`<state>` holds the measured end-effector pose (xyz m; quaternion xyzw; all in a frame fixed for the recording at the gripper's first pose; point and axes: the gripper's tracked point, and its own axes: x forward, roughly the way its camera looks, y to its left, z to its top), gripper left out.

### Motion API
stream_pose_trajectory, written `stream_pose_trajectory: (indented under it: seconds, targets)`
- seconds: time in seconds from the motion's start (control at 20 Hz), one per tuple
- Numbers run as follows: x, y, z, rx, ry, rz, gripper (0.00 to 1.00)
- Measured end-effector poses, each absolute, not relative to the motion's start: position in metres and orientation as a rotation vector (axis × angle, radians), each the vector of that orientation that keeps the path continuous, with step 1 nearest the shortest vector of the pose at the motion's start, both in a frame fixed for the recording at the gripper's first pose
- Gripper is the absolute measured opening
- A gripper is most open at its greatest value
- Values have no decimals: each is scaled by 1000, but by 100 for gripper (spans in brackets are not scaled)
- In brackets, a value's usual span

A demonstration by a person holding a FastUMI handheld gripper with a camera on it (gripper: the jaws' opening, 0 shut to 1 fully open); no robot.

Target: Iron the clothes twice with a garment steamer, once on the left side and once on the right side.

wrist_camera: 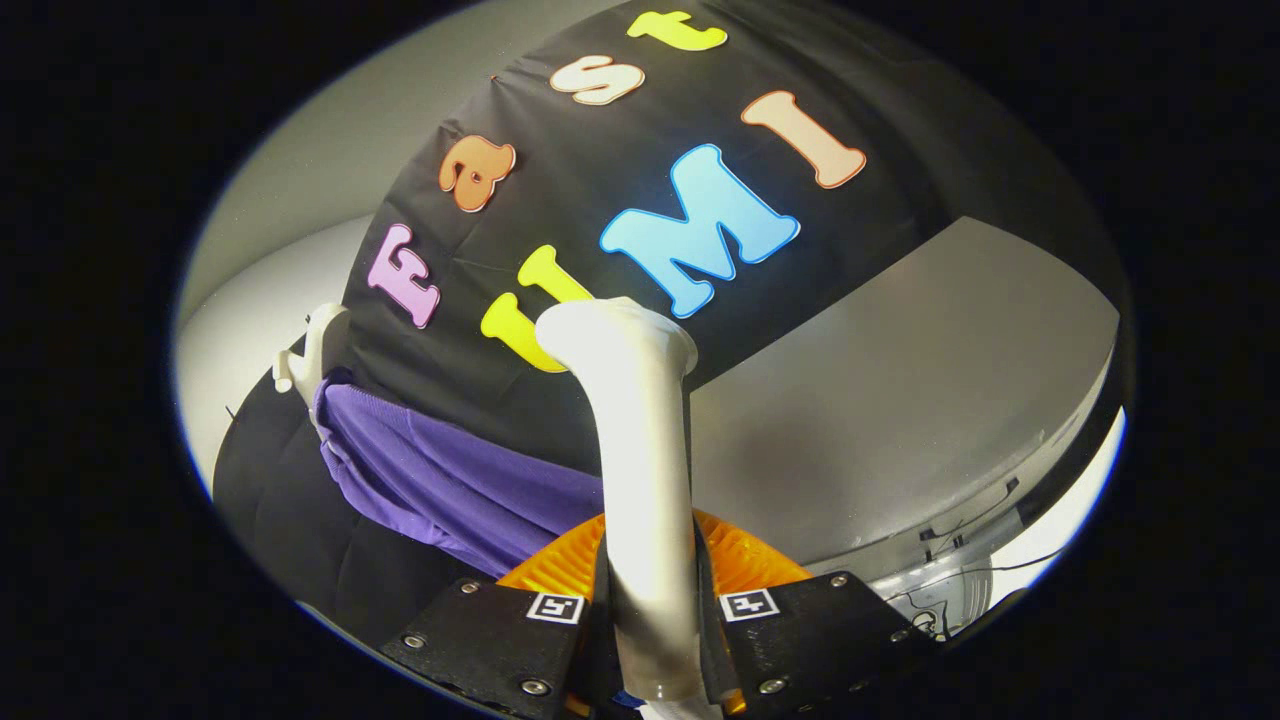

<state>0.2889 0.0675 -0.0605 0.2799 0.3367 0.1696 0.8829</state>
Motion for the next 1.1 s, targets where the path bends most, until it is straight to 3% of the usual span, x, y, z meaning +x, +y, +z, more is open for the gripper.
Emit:
stream_pose_trajectory:
  seconds: [0.6,1.1]
  targets:
    - [184,153,3,493,532,417,35]
    - [165,252,17,296,451,454,35]
